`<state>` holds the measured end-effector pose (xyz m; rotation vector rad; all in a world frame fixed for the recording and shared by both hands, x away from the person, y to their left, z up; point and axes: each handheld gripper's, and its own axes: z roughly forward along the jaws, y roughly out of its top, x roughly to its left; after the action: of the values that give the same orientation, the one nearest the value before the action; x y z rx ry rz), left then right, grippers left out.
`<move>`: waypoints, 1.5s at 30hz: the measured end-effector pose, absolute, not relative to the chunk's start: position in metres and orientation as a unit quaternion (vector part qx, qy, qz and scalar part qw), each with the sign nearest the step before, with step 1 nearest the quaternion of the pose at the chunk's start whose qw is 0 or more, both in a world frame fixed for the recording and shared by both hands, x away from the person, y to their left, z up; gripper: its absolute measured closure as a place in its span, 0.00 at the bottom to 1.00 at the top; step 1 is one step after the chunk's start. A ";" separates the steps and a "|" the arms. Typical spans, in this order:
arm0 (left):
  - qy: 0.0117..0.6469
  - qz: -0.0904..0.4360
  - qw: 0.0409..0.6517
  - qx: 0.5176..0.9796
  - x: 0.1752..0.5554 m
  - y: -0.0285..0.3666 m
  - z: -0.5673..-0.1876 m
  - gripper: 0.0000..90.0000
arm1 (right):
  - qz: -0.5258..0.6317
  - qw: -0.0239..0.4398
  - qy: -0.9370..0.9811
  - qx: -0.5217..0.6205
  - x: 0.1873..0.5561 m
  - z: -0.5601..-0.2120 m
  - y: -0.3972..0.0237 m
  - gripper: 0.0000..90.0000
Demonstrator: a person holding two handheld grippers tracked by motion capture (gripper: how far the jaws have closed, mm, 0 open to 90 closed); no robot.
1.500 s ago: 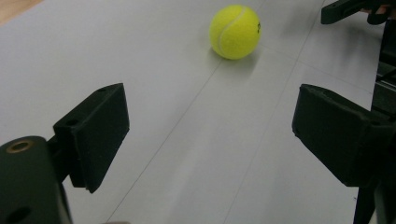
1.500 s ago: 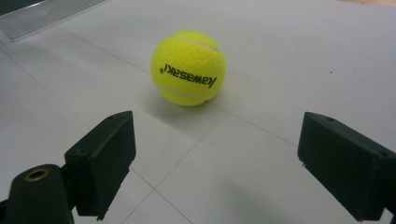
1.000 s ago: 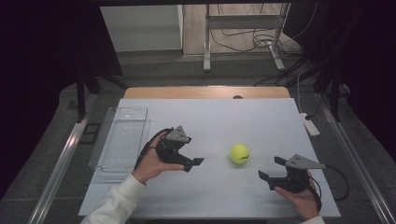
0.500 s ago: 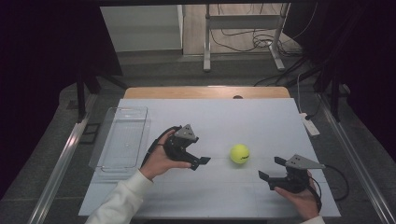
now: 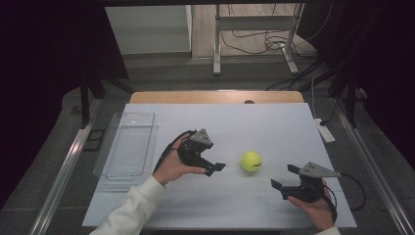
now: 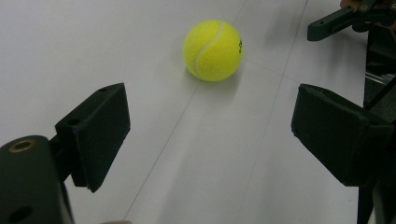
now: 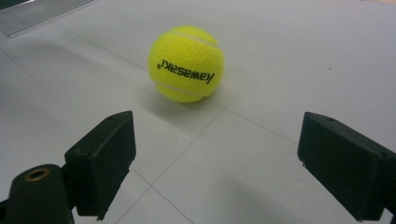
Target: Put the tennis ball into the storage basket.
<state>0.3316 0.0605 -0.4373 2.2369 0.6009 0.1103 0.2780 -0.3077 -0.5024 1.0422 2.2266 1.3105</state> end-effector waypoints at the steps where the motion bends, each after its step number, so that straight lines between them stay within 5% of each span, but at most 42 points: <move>1: 0.236 0.043 0.399 0.885 0.332 0.059 -0.438 0.14 | 0.463 0.177 0.787 0.368 0.278 -0.502 -0.308 0.13; 45: 0.217 0.021 0.368 0.904 0.355 0.010 -0.455 0.14 | 0.462 0.180 0.785 0.371 0.277 -0.502 -0.310 0.13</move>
<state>0.3546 0.0104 -0.4553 2.3214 0.5583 0.0535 0.2771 -0.3101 -0.5022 1.0483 2.2196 1.3058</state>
